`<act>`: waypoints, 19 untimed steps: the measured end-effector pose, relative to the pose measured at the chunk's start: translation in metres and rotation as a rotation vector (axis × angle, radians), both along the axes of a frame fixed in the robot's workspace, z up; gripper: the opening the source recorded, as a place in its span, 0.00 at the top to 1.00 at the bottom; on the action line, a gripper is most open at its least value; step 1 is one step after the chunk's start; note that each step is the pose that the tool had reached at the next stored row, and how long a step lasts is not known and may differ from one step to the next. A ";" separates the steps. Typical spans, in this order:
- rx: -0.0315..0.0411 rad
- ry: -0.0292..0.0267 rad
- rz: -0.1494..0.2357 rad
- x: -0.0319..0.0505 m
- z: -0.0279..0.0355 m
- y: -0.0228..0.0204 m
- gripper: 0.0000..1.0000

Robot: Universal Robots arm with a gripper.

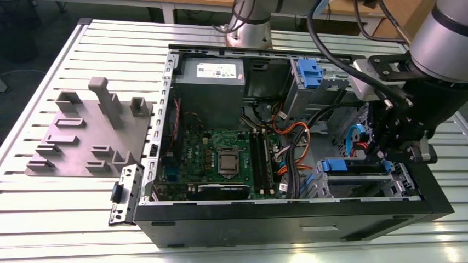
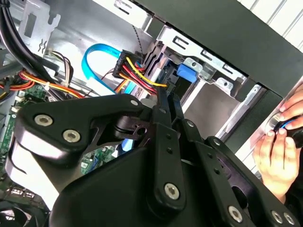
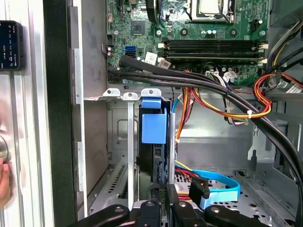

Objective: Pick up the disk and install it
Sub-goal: 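Insert the first disk wire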

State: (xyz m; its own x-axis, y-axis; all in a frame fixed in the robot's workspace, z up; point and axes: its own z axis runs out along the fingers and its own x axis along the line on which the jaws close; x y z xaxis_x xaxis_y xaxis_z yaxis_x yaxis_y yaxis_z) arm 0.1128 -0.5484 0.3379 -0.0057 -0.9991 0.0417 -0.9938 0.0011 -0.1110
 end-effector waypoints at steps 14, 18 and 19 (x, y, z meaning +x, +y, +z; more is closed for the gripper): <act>0.0001 -0.0020 0.000 -0.0016 -0.0046 -0.0002 0.84; 0.0000 -0.0030 0.000 -0.0016 -0.0056 -0.0002 0.84; 0.0000 -0.0030 0.000 -0.0016 -0.0059 -0.0002 0.84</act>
State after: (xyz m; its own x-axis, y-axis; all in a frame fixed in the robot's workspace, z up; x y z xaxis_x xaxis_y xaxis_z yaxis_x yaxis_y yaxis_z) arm 0.1112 -0.5486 0.3320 -0.0063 -0.9991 0.0417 -0.9935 0.0015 -0.1140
